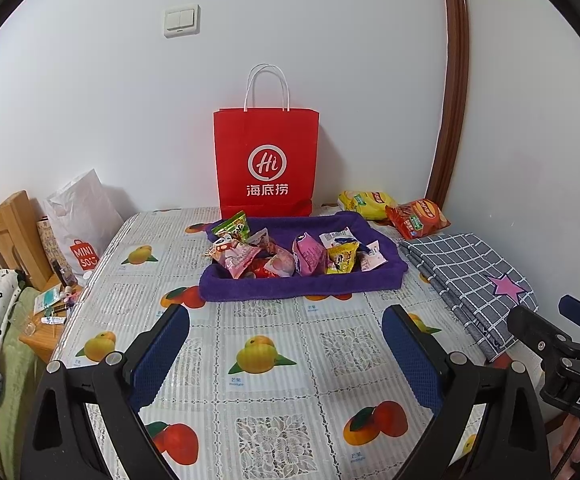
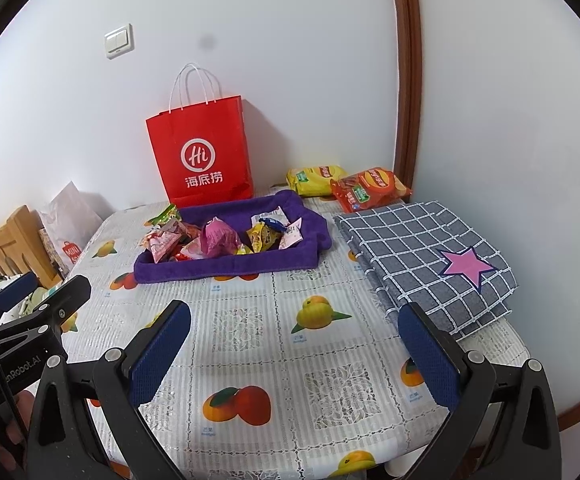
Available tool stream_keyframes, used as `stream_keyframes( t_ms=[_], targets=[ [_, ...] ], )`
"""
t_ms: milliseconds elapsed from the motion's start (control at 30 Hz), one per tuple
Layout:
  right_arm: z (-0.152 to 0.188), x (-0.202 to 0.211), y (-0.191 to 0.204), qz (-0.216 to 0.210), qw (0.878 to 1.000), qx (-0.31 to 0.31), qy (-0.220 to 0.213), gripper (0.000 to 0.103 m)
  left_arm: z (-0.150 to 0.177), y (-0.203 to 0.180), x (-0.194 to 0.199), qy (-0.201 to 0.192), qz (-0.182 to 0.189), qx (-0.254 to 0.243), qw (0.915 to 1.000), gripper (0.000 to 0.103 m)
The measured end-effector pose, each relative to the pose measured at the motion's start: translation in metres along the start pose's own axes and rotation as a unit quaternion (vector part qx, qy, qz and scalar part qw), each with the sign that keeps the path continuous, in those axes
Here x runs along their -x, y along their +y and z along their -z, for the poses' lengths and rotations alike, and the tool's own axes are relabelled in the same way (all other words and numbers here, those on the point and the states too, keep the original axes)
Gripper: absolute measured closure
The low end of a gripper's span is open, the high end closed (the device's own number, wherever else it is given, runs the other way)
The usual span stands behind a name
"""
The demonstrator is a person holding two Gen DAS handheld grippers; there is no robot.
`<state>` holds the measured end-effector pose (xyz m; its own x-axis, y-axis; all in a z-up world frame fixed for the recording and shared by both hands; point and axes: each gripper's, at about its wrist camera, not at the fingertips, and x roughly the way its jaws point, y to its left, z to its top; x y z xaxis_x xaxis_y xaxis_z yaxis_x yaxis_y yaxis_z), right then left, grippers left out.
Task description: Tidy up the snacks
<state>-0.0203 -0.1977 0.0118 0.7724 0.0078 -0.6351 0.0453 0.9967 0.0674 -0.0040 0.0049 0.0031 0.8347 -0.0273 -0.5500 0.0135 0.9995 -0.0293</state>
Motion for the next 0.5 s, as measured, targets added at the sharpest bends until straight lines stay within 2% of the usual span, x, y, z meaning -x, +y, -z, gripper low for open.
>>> stream_keyframes(
  t_ms=[500],
  targets=[
    [-0.0015, 0.0055, 0.0032, -0.002, 1.0, -0.002, -0.008, 0.001, -0.0009, -0.0002, 0.0006, 0.001, 0.001, 0.001, 1.0, 0.005]
  ],
)
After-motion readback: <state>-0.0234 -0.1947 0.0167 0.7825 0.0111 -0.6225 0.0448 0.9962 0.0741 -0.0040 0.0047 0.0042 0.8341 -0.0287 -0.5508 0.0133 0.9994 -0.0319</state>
